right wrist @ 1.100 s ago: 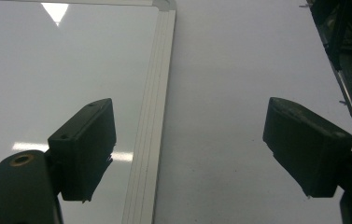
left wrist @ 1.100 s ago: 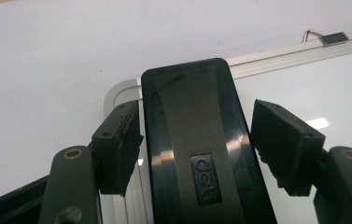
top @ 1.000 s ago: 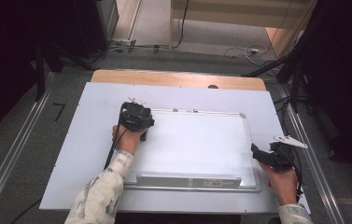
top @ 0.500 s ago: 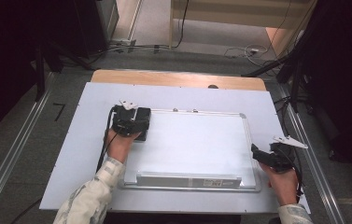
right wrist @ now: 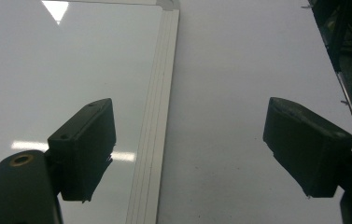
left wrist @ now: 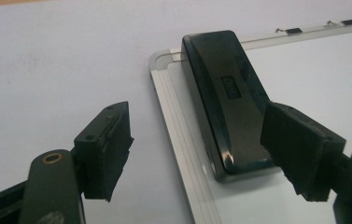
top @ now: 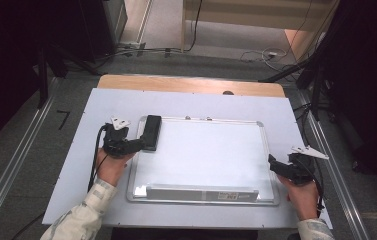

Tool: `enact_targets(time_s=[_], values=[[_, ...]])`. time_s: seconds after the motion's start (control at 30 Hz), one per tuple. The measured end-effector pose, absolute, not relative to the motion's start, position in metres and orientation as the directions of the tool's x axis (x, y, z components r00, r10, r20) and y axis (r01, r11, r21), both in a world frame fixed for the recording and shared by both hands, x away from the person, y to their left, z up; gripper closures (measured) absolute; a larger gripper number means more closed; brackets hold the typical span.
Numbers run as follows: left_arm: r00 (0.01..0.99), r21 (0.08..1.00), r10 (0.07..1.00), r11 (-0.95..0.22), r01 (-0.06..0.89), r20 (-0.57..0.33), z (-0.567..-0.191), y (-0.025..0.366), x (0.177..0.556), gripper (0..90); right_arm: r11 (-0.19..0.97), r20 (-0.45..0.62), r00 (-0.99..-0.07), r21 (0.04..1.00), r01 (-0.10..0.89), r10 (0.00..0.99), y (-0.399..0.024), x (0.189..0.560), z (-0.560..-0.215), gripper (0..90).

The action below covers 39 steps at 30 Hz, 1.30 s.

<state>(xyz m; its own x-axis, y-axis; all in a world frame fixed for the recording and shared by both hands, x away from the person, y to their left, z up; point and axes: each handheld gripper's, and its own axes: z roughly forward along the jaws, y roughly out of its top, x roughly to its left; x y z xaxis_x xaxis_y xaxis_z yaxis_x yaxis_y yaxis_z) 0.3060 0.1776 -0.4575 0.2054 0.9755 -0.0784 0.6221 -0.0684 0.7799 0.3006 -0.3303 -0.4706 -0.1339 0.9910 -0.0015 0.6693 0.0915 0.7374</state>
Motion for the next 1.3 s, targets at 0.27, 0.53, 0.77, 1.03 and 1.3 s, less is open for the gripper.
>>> enact_targets(time_s=[0.27,0.53,0.77,1.03,1.3], values=[[0.184,0.79,0.977,-0.03,0.613,-0.106,-0.459,0.202,0.283,22.9,0.093,-0.003,-0.134,0.742,0.664,0.991,-0.331,0.299,-0.47,15.6],[0.167,0.79,0.979,-0.014,0.613,-0.113,-0.466,0.215,0.271,21.7,0.09,-0.001,-0.133,0.742,0.664,0.991,-0.33,0.299,-0.47,15.7],[0.146,0.792,0.983,0.001,0.61,-0.115,-0.471,0.224,0.263,21.7,0.088,0.003,-0.135,0.744,0.662,0.991,-0.332,0.298,-0.469,15.6],[0.127,0.779,0.985,0.011,0.627,-0.117,-0.475,0.235,0.257,21.7,0.087,0.004,-0.136,0.746,0.66,0.991,-0.332,0.298,-0.469,15.6],[0.113,0.769,0.987,0.017,0.639,-0.116,-0.481,0.242,0.253,21.7,0.085,0.004,-0.133,0.746,0.66,0.991,-0.332,0.297,-0.469,15.6]])
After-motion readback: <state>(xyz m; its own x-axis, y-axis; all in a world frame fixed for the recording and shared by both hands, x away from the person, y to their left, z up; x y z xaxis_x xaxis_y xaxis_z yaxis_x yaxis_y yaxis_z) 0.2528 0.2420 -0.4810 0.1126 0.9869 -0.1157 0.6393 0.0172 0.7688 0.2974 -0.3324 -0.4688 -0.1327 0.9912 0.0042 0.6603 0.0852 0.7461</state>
